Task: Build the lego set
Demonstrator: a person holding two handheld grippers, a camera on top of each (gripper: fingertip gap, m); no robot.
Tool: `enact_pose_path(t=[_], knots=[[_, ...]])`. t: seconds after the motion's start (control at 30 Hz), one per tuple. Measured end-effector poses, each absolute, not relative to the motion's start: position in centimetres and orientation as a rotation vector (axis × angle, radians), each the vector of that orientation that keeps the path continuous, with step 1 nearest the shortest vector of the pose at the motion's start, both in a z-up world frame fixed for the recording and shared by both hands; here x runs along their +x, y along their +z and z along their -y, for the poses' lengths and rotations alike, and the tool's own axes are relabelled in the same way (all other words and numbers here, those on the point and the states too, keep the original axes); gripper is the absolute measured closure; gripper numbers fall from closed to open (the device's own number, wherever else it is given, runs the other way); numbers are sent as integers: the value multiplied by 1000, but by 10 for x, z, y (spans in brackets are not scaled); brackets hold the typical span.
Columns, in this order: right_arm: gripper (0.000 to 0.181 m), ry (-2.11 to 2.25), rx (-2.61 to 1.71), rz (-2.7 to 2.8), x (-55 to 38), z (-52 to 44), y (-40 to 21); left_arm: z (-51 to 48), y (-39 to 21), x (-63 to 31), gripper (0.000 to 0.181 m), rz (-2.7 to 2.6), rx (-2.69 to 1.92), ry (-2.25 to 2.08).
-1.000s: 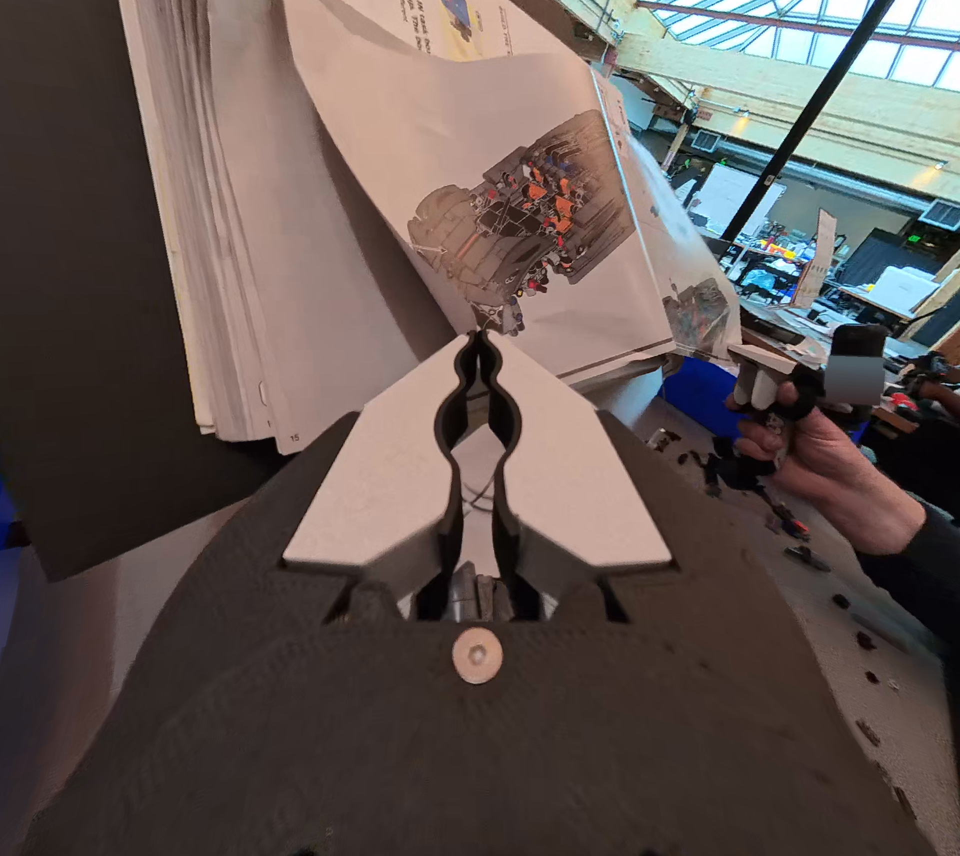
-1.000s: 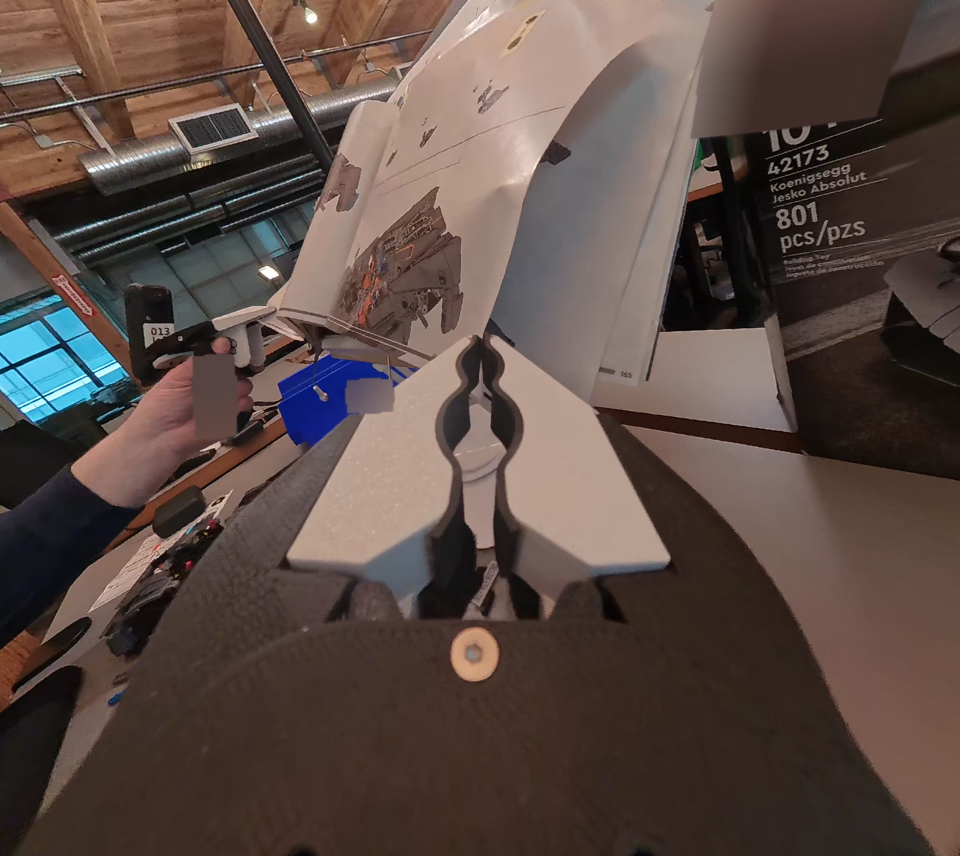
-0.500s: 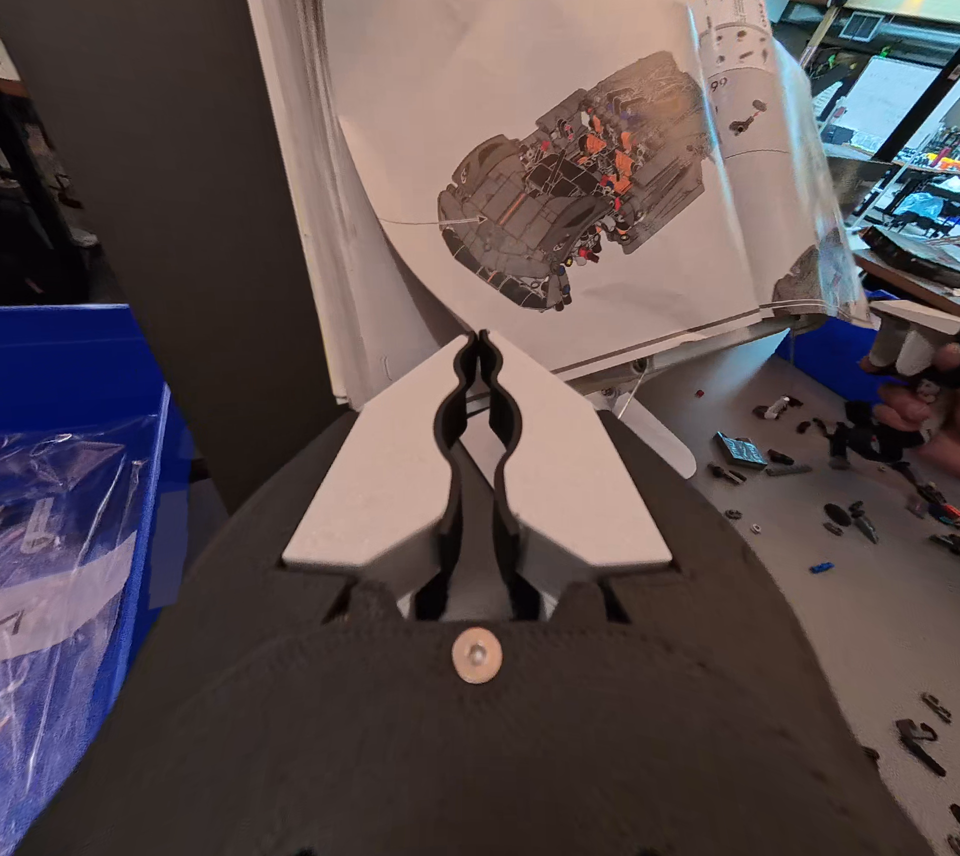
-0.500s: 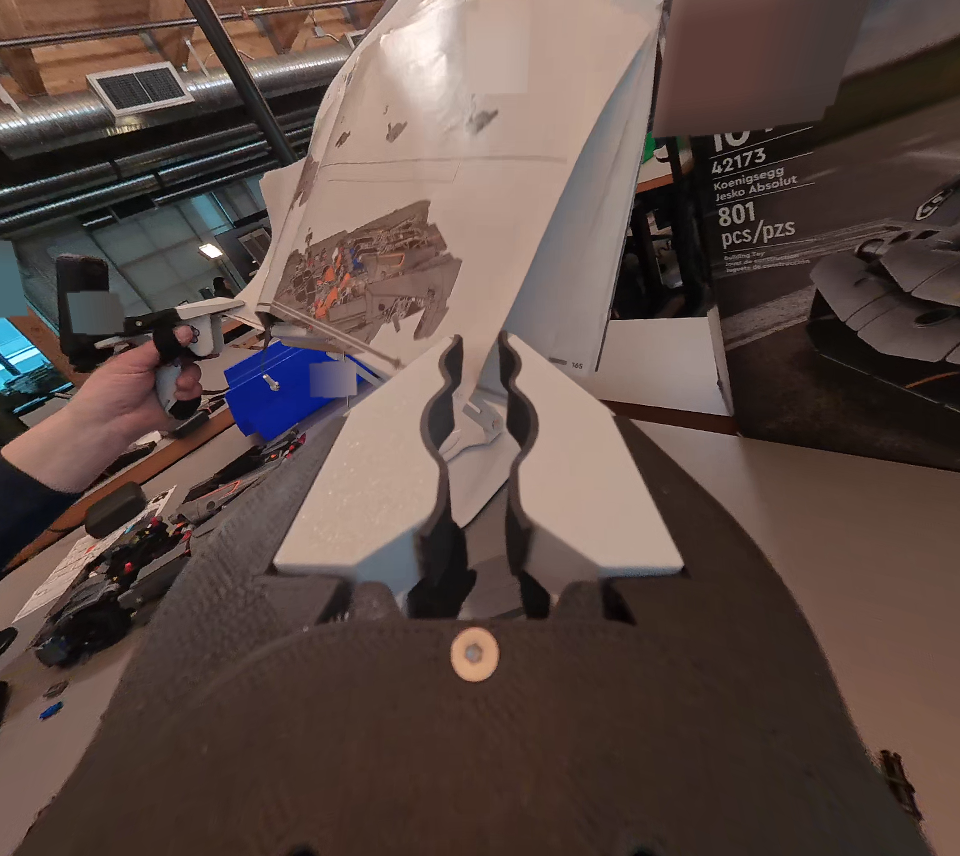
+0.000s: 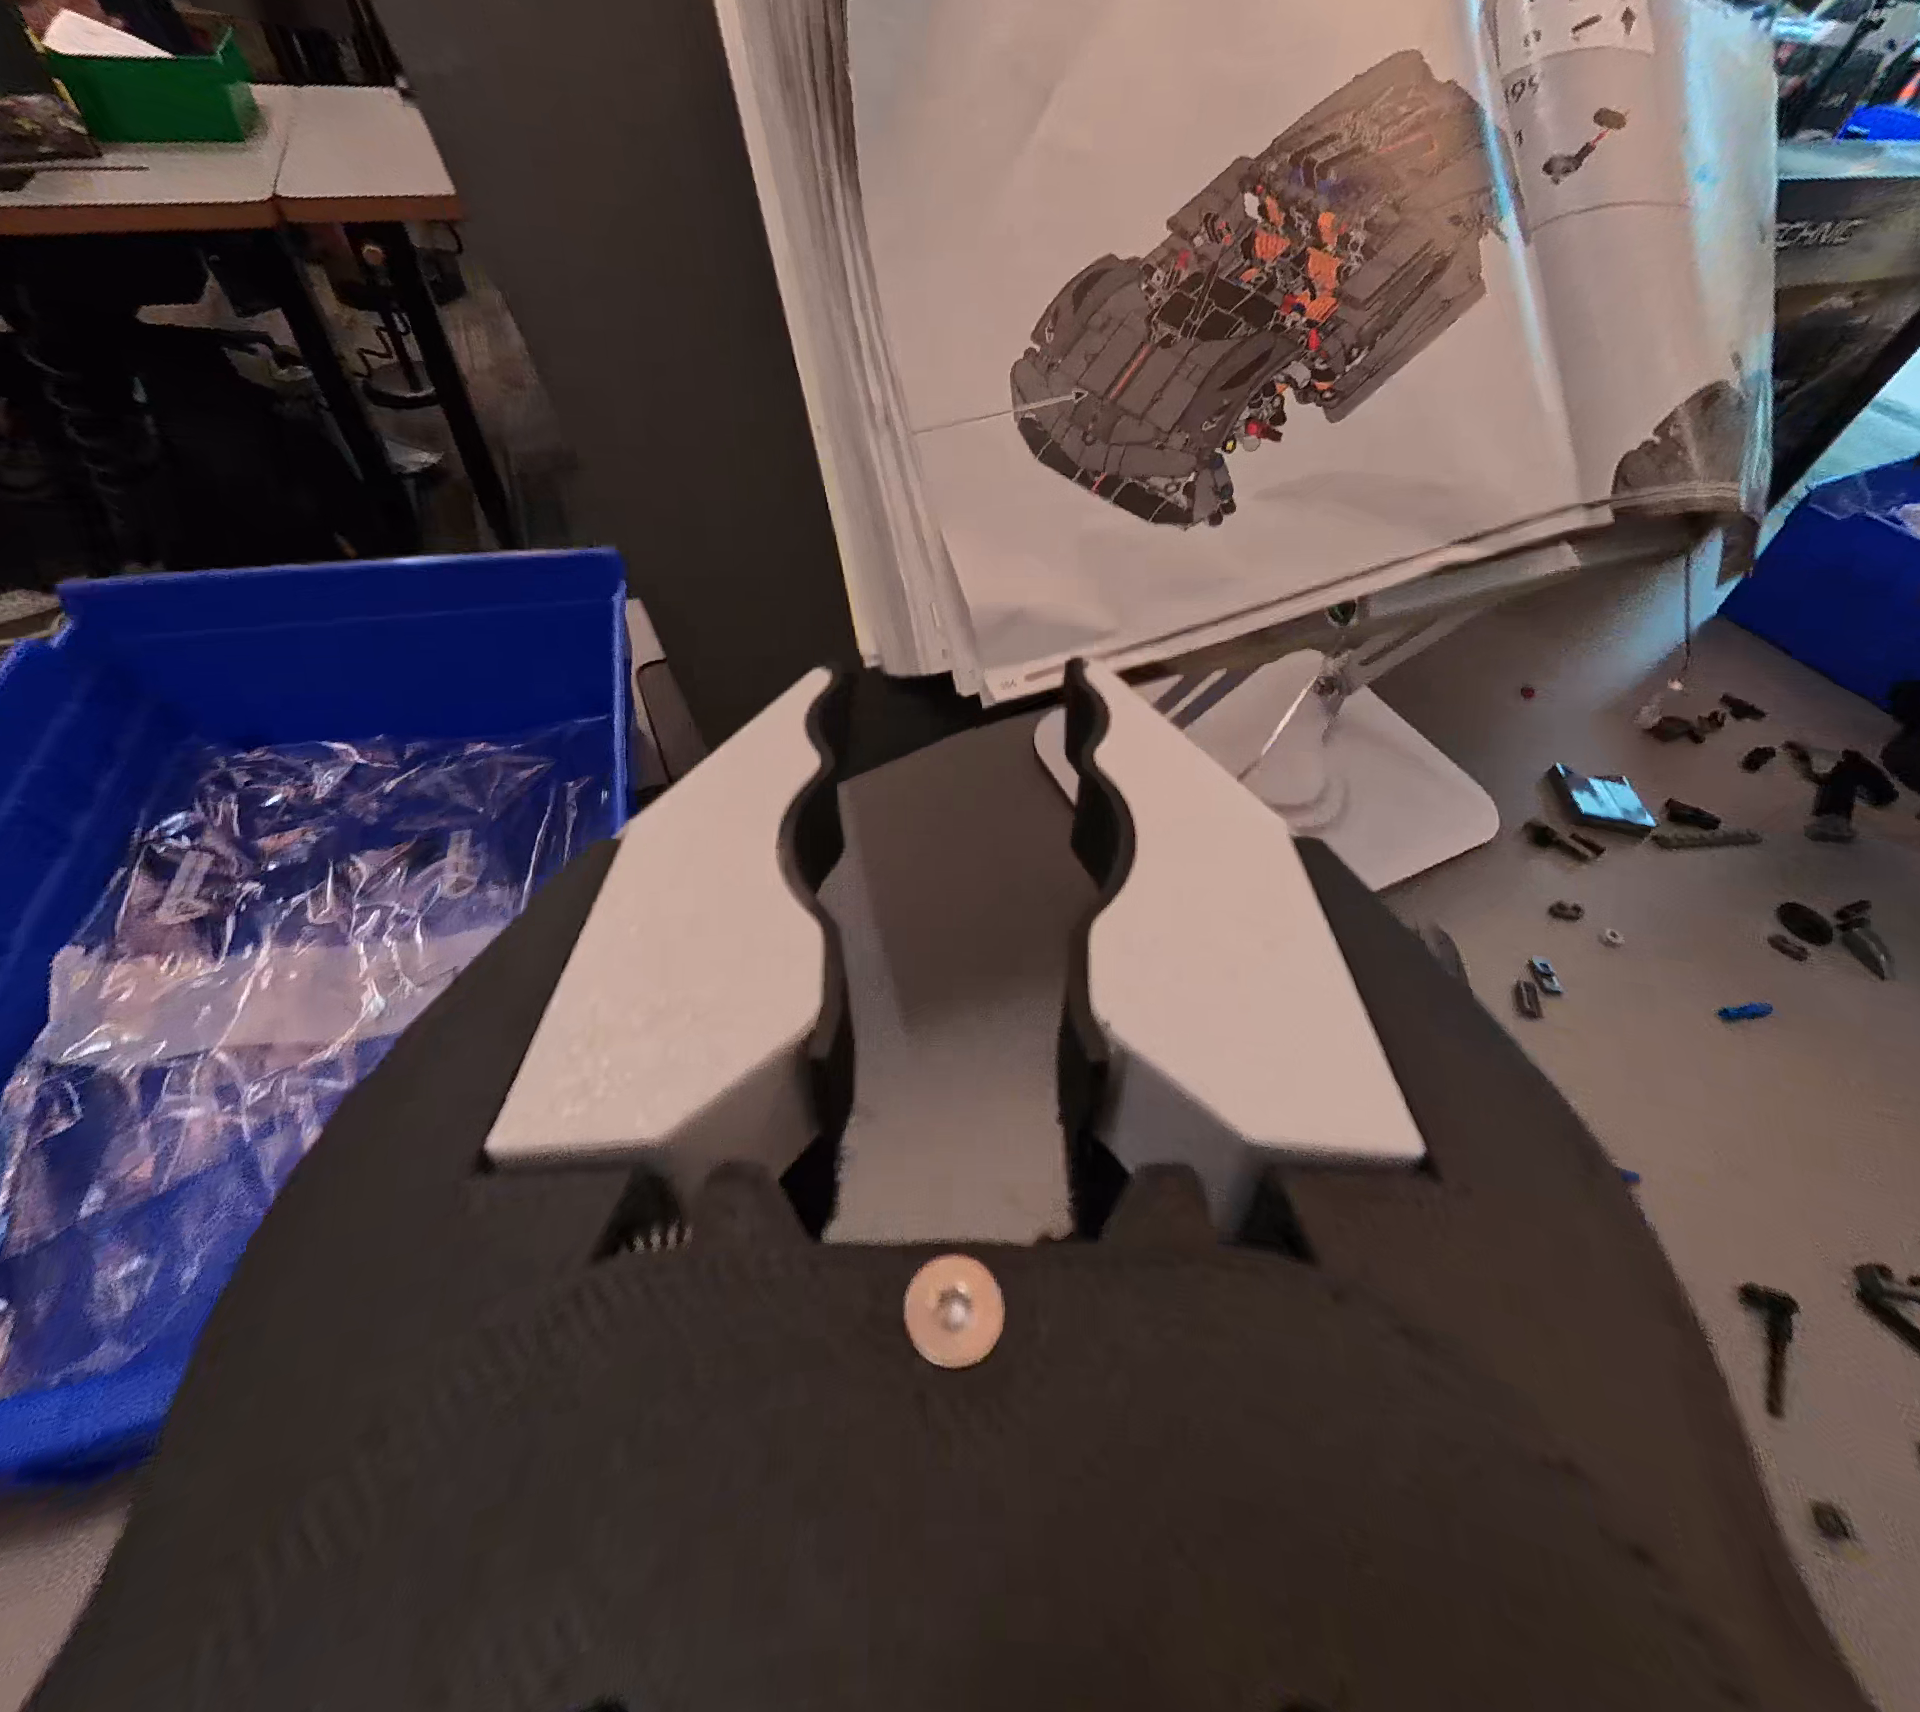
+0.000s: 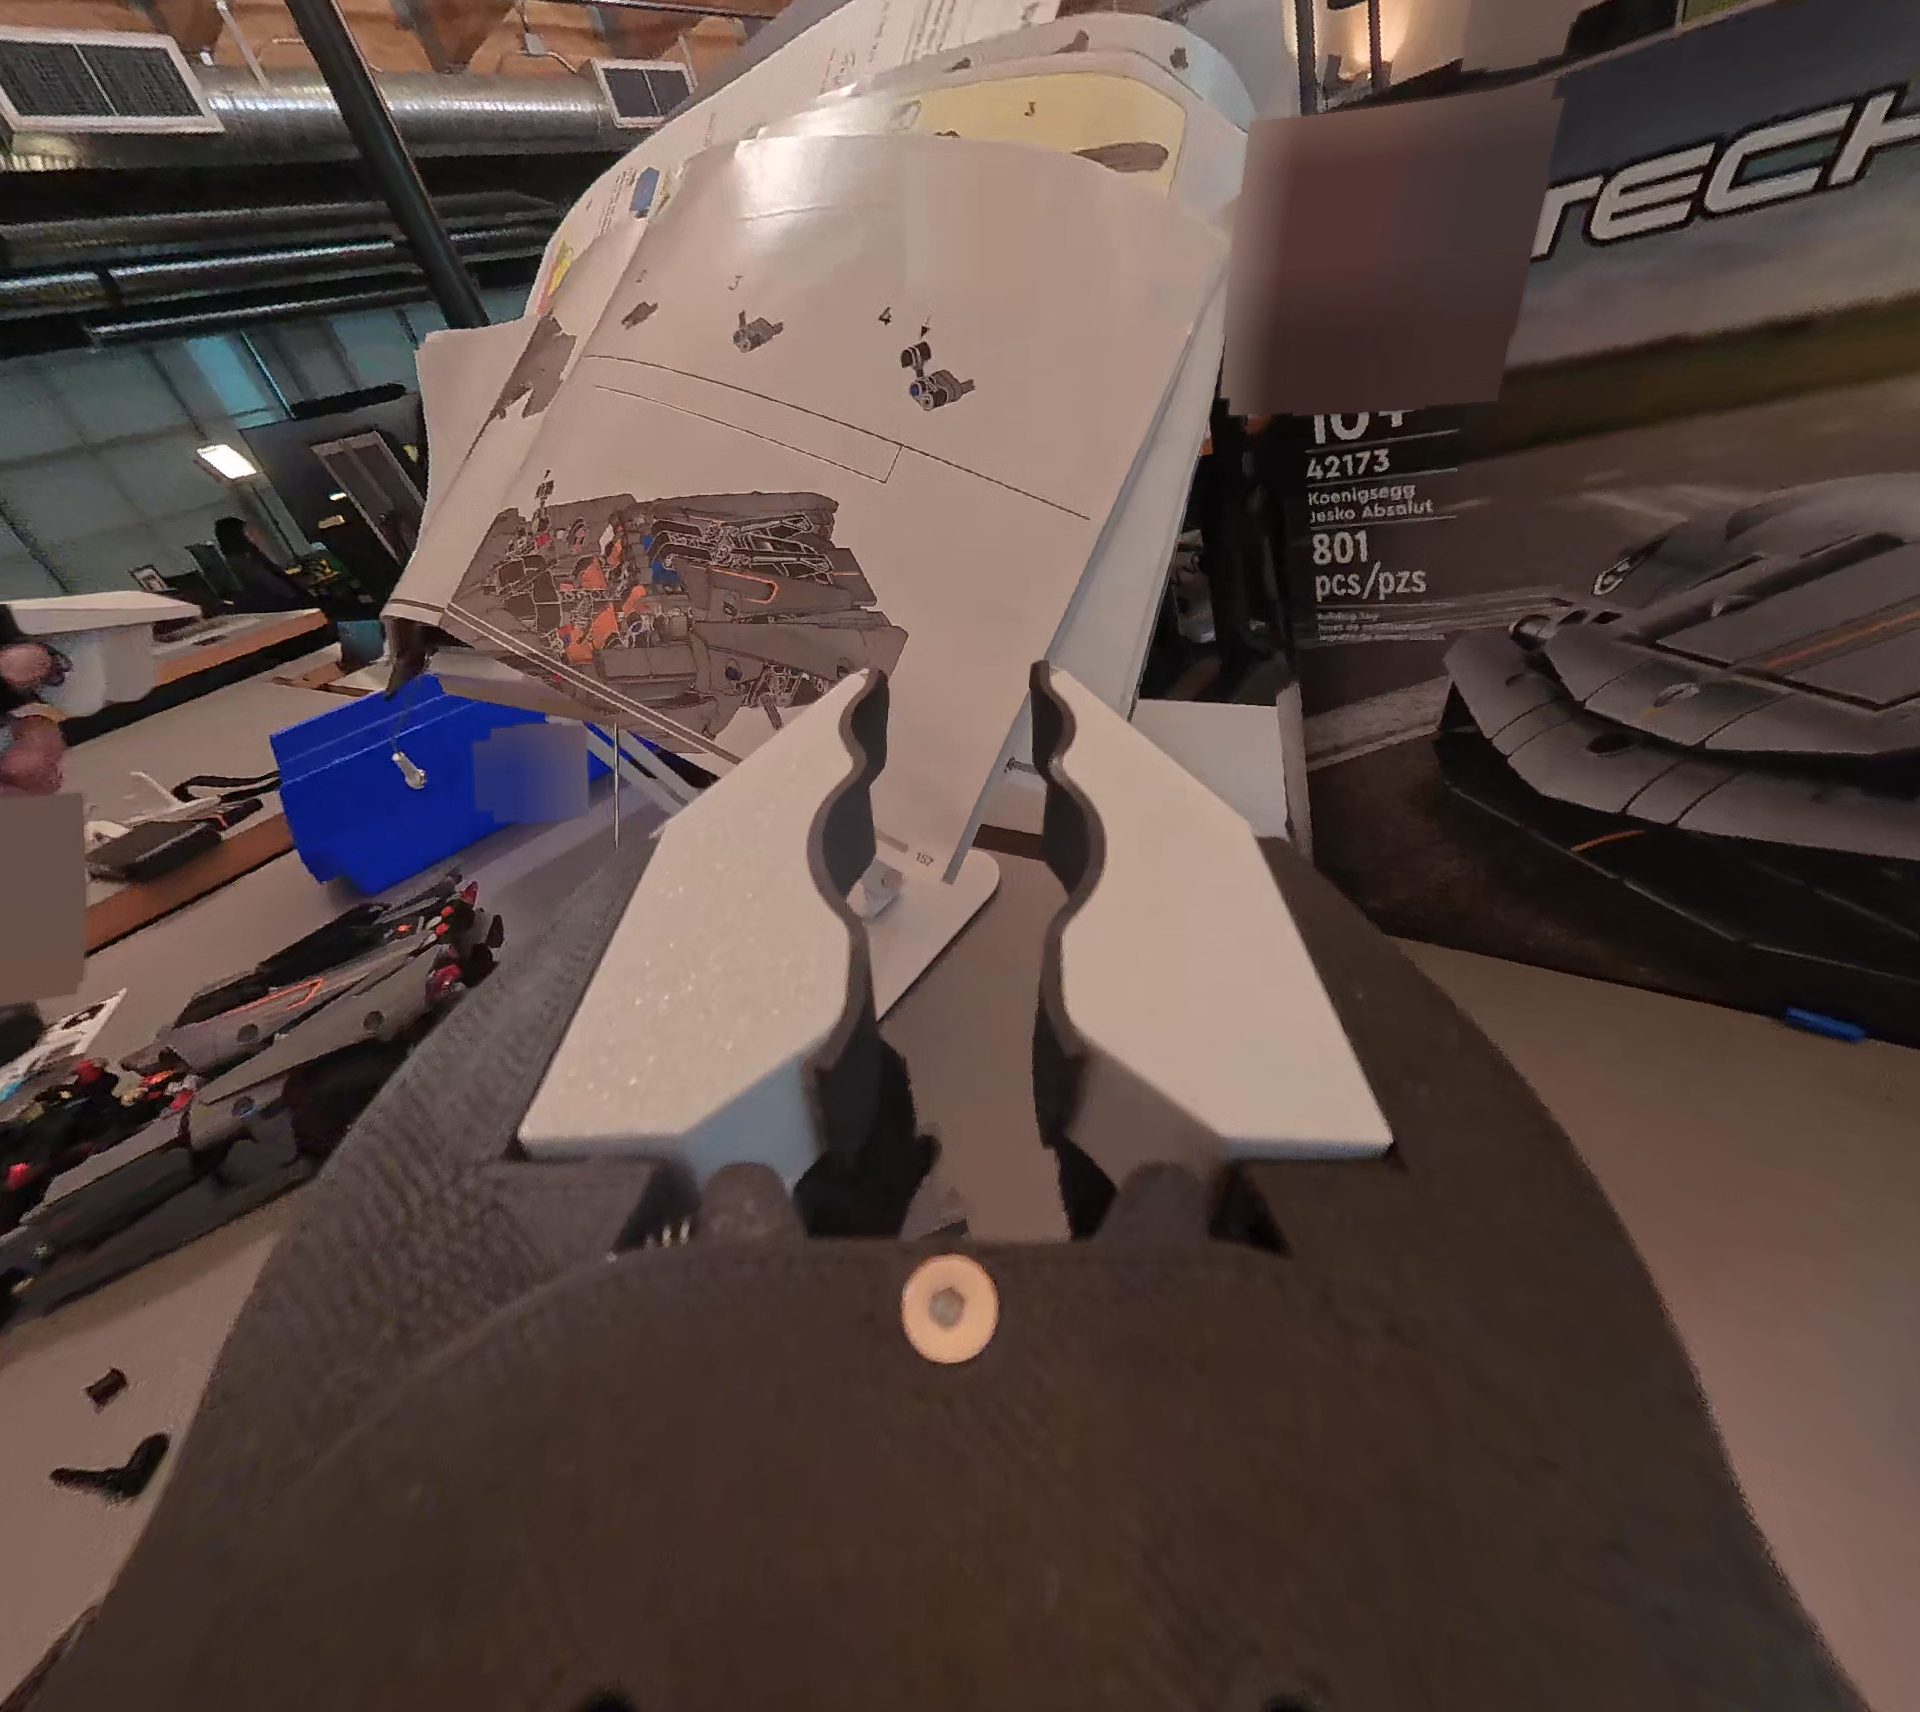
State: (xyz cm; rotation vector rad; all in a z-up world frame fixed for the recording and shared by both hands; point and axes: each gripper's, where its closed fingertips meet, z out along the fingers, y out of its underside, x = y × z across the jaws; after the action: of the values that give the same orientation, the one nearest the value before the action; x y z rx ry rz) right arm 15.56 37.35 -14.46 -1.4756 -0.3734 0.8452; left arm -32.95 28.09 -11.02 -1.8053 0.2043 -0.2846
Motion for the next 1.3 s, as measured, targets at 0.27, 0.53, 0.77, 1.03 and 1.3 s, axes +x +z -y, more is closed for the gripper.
enact_pose_path(t=[0.27,0.53,0.77,1.03,1.3], knots=[[158,788,-1419,532,145,-354,-132,-221,-173,-335,142,-377,-2042,-292],[166,790,-1425,880,113,-320,-138,-157,-221,-308,137,-531,-2130,-397],[148,698,-1774,1283,86,-296,-222,-118,-275,-303,146,-545,-2296,-478],[139,432,-2030,1395,91,-314,-304,-106,-290,-299,142,-478,-2296,-561],[141,345,-2070,1400,88,-326,-331,-100,-293,-295,142,-406,-2255,-673]])
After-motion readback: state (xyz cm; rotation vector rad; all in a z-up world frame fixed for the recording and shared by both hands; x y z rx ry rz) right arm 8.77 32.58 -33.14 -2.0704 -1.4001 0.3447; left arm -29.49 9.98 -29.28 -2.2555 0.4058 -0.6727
